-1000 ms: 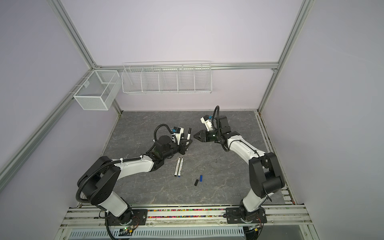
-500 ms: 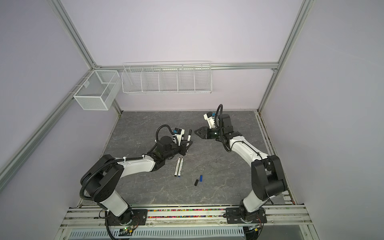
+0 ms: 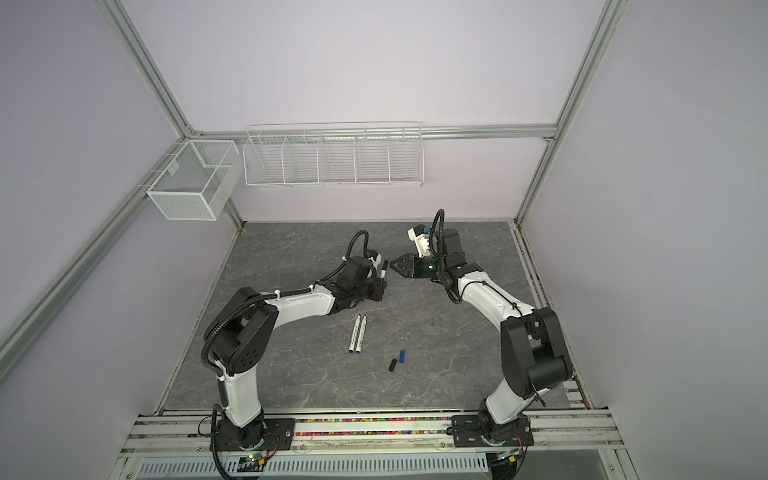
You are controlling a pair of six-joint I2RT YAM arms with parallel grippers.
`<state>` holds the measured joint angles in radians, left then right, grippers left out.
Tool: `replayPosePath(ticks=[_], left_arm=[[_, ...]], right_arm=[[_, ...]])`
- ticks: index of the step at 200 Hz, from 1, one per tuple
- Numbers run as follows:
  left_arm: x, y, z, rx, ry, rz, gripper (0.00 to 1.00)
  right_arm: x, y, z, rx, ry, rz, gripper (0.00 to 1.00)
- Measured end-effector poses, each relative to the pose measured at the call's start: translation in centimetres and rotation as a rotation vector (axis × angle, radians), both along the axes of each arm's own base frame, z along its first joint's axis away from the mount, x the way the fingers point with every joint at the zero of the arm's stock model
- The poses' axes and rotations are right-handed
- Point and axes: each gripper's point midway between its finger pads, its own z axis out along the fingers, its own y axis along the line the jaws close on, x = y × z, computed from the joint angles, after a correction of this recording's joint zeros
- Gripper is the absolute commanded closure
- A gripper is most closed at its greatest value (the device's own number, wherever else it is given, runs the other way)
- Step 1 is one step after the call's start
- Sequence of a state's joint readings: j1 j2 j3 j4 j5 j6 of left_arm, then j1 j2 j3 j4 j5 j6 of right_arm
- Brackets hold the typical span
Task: Insert the pens into the pen caps
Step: 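Lay the capped marker on the table and open the left gripper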
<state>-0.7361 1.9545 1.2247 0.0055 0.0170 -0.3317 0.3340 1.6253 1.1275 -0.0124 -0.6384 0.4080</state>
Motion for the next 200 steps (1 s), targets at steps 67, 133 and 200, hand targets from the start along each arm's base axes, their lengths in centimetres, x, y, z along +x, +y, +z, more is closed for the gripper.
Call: replayPosePath(ticks=[67, 133, 200], left_arm=[[-1.1, 2.6, -4.6, 0.183, 0.129, 0.051, 0.79], [-0.4, 2.3, -4.5, 0.19, 0.135, 0.066, 0.63], [-0.4, 2.3, -4.5, 0.193, 0.136, 0.068, 0.63]], right_arm=[[0.2, -0.1, -0.6, -0.012, 0.012, -0.012, 0.54], [0.0, -0.4, -1.2, -0.021, 0.026, -0.013, 0.54], [-0.1, -0.5, -1.5, -0.026, 0.031, -0.012, 0.54]])
